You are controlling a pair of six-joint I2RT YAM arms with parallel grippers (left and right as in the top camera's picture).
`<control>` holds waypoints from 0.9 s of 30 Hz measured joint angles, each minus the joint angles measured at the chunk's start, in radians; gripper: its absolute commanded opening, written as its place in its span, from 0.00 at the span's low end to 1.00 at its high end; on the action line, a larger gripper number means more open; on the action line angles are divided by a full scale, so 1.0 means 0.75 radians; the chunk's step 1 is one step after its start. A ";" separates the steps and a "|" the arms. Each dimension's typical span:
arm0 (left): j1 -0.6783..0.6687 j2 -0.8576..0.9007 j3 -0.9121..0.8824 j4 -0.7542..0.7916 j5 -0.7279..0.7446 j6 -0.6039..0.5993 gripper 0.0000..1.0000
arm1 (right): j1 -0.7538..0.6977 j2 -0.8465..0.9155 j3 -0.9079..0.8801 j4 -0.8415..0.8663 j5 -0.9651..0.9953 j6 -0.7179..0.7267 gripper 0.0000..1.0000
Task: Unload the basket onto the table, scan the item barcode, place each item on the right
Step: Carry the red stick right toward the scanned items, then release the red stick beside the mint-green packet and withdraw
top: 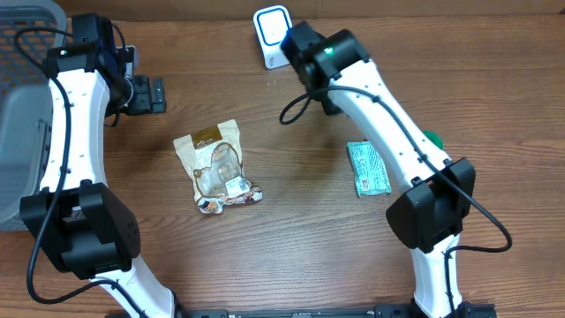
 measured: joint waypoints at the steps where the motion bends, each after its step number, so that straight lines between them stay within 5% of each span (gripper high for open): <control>1: 0.000 0.000 -0.001 0.001 -0.001 0.000 1.00 | -0.019 0.000 -0.001 -0.036 -0.053 0.041 0.06; 18: 0.000 0.000 0.000 0.001 0.000 0.000 1.00 | -0.264 -0.001 -0.280 -0.054 -0.528 0.236 0.04; 20: 0.000 0.000 0.000 0.001 -0.001 0.000 1.00 | -0.267 -0.001 -0.328 -0.054 -0.537 0.241 0.19; 22: 0.000 0.000 -0.001 0.000 0.000 0.000 1.00 | -0.272 -0.001 -0.373 -0.051 -0.547 0.252 0.58; 27: 0.000 0.000 -0.001 0.001 0.000 0.000 1.00 | -0.281 -0.001 -0.438 -0.012 -0.555 0.248 0.63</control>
